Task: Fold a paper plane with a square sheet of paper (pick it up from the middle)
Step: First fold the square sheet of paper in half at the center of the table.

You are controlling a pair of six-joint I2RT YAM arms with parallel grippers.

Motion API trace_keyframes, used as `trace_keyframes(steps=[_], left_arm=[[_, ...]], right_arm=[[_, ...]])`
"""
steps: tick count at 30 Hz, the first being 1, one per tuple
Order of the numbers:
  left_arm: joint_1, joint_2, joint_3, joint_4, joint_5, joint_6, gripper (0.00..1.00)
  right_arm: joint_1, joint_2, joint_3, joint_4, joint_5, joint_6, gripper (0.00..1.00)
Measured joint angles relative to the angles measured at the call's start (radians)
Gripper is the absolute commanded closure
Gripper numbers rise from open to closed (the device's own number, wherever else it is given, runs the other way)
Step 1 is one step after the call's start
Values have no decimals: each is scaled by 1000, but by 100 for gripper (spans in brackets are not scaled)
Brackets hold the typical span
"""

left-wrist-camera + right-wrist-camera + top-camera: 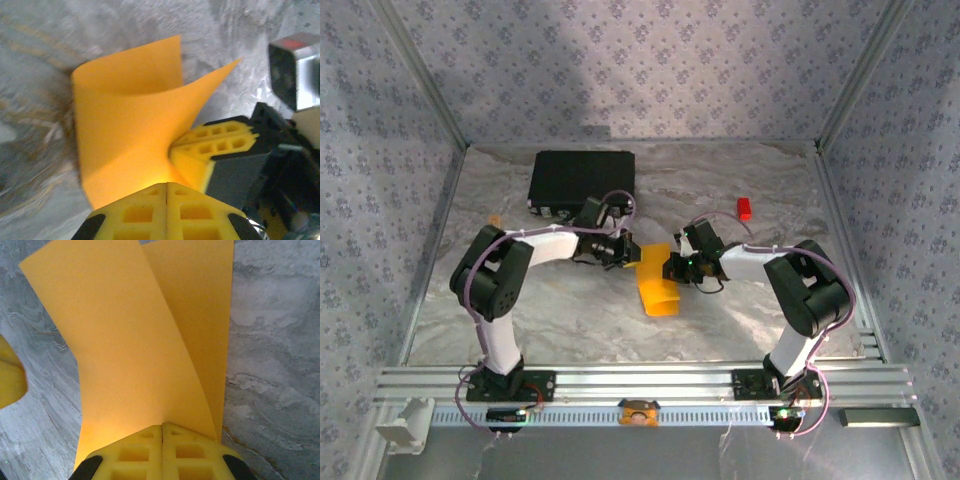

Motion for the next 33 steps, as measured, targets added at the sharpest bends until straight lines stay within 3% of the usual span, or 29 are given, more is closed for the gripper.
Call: trace_keyframes(steps=[9, 33], left_arm=[[6, 120, 27, -19, 9, 32, 98], [57, 164, 114, -86, -7, 58, 96]], right_arm=[[2, 0, 0, 0, 4, 0, 100], [2, 0, 0, -2, 6, 0, 100]])
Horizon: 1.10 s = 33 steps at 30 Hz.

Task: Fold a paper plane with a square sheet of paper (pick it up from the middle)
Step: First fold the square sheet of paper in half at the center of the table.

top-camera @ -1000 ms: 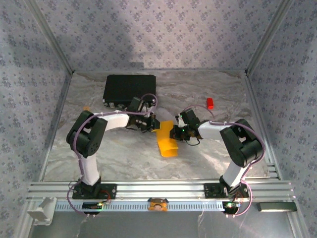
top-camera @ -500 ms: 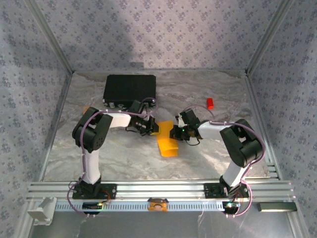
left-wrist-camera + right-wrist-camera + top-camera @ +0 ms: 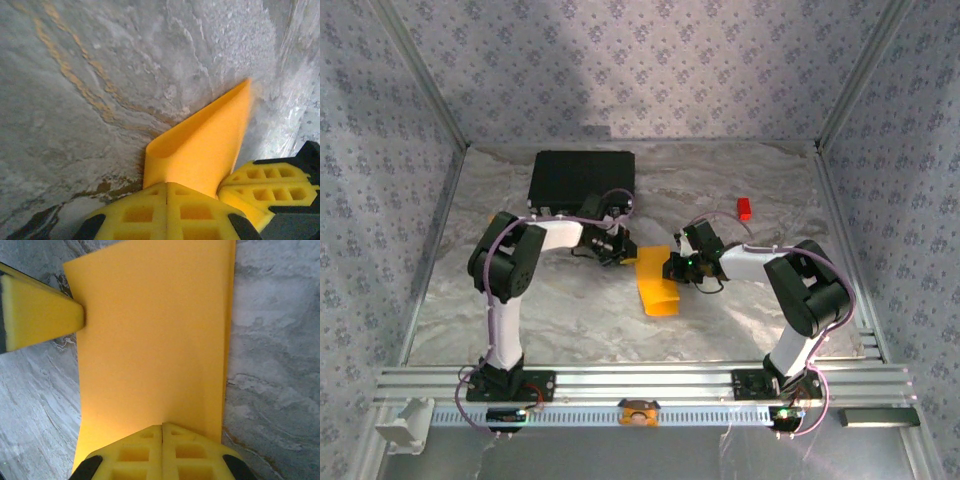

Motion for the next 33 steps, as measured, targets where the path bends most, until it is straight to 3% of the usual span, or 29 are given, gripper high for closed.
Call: trace_keyframes(steps=[33], left_arm=[[-6, 43, 94, -35, -60, 2, 95]], right_arm=[[0, -2, 0, 0, 9, 0, 100]])
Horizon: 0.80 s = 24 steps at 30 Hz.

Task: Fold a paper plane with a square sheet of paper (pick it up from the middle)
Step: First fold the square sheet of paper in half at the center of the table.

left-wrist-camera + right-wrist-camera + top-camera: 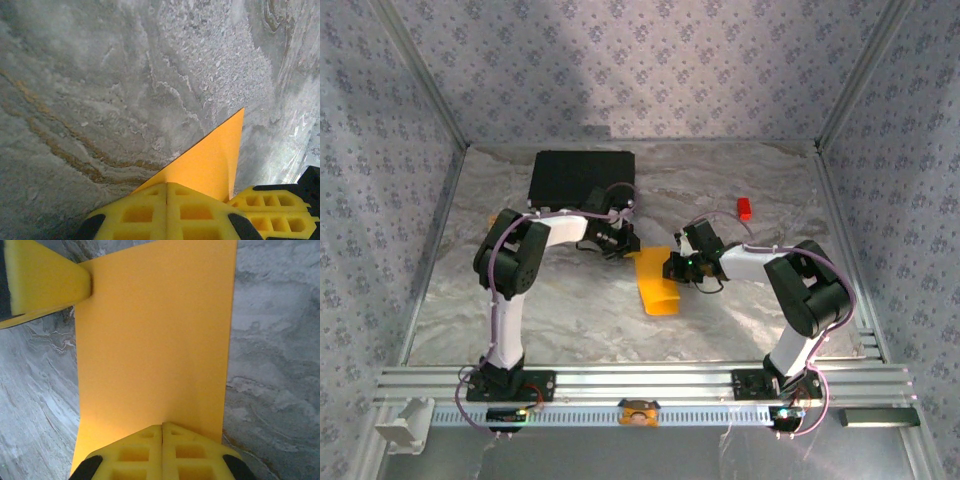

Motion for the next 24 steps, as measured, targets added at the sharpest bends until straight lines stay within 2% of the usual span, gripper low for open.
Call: trace_keyframes(steps=[20, 24], left_arm=[[7, -2, 16, 13, -74, -105, 95], [3, -43, 3, 3, -132, -112, 93]], right_arm=[[0, -3, -13, 24, 3, 10, 100], [2, -5, -16, 30, 6, 27, 100]])
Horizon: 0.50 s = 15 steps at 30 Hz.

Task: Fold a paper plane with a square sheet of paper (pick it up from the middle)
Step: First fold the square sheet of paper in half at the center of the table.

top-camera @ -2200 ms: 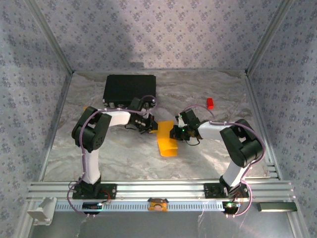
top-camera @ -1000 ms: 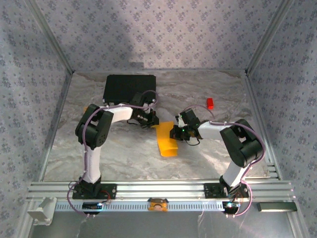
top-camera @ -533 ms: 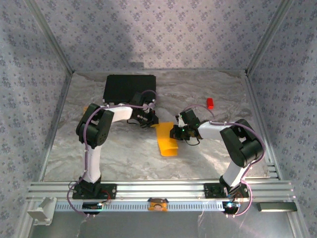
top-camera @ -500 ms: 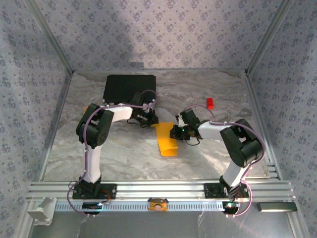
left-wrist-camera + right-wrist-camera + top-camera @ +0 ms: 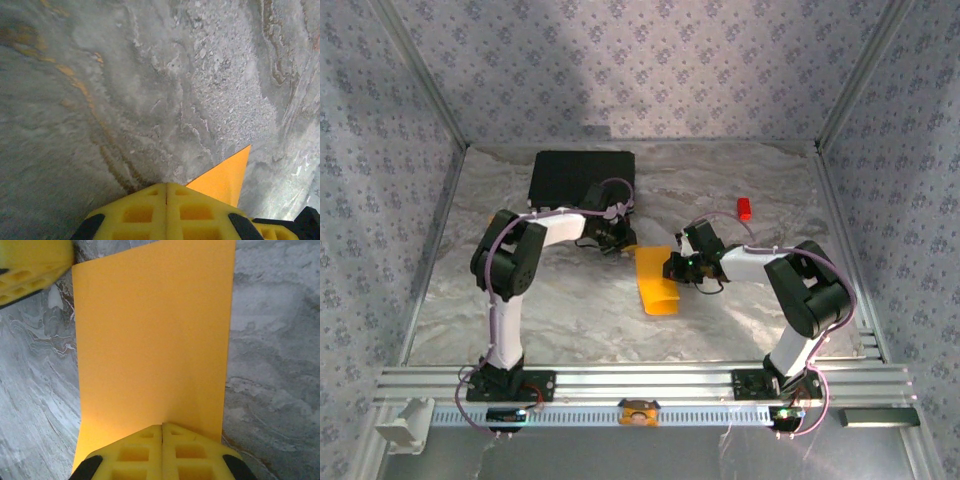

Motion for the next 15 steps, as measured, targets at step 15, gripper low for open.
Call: trace_keyframes(steps=[15], left_arm=[[-144, -204, -228, 52, 46, -51, 96]], right_arm=[[10, -9, -9, 11, 24, 26, 100]])
